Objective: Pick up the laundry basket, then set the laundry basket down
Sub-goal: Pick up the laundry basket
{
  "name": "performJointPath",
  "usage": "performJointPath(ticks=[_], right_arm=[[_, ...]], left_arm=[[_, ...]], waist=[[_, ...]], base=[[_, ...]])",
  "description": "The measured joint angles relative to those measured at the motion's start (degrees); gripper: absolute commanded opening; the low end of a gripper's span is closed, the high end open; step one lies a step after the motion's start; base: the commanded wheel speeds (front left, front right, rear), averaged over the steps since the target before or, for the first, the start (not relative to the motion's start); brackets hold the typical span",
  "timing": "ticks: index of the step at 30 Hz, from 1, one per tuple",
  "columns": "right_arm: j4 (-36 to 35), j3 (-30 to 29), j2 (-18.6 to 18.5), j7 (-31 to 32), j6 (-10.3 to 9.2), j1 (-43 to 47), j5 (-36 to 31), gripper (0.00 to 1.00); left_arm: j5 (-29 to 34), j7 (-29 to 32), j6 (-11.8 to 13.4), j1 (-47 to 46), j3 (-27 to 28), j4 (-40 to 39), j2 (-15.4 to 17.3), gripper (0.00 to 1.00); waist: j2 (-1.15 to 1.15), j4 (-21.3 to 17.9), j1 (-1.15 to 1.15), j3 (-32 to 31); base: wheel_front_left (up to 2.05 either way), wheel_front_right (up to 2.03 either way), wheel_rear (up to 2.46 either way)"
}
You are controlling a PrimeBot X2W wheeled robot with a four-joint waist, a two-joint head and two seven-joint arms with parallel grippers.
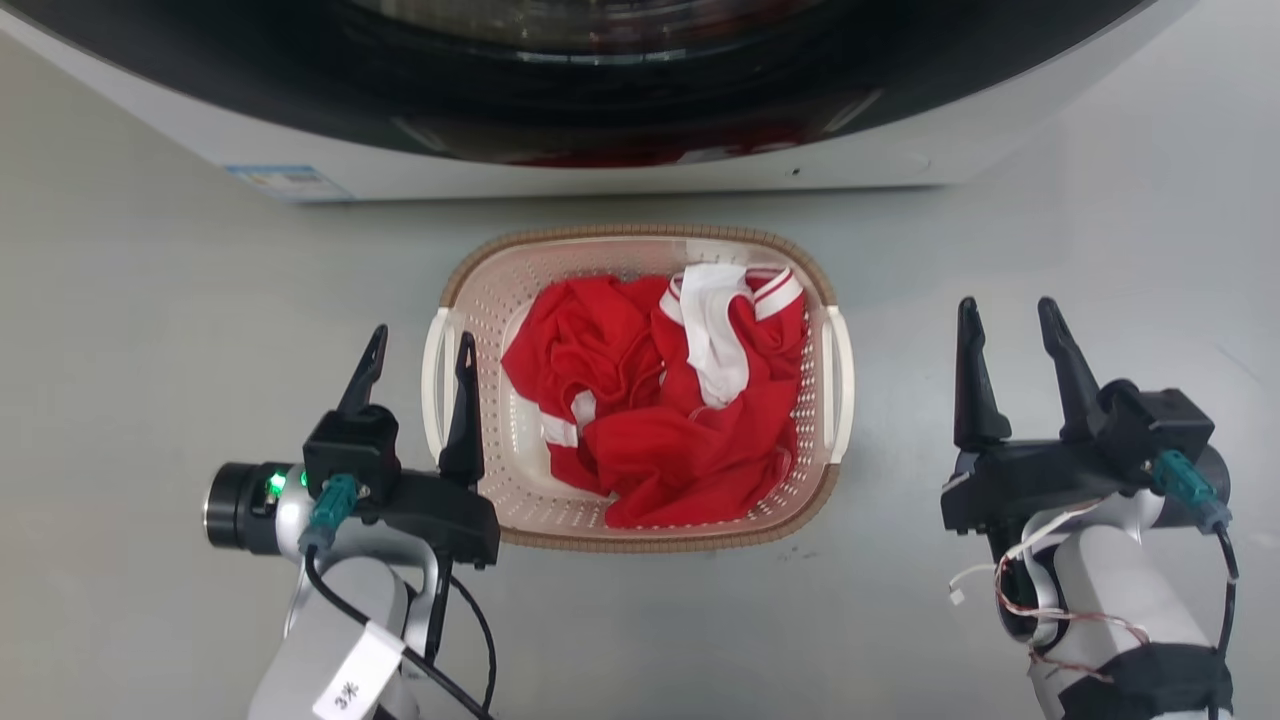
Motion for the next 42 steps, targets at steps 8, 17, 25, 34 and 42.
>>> performJointPath(ticks=[8,17,25,34,42], right_arm=[[3.45,0.45,-0.11,-0.13,0.58,-6.80,-0.36,1.00],[7.81,1.46,-0.15,-0.13,1.41,-10.53,-0.60,1.00],[10.39,2.29,-0.12,-0.13,1.63,-12.69,-0.60,1.00],[12.00,3.01,0.12,-0.30,2.10,-15.30,-0.59,1.00],[14.03,3.69,0.31,-0.29,2.53,-15.33,-0.59,1.00]], left_arm=[[-1.90,0.00,-0.26,-6.54,-0.12,4.75,-0.30,1.00],[-3.70,-0.02,-0.25,-11.04,-0.78,9.72,-0.53,1.00],[-6.84,-0.05,0.07,-13.37,-1.22,13.05,-0.60,1.00],[-7.61,-0.07,0.08,-15.50,-1.15,16.68,-0.65,1.00],[-9.47,-0.07,0.16,-17.09,-1.80,19.24,-0.70,1.00]], waist=[[0.00,1.07,0.00,7.76],[0.00,1.84,0.00,14.85],[0.00,2.18,-0.01,18.87],[-0.01,2.12,-0.01,21.60],[-0.01,2.08,-0.01,23.07]], base=[[0.00,0.00,0.00],[0.00,0.00,0.00],[0.00,0.00,0.00],[0.00,0.00,0.00],[0.00,0.00,0.00]])
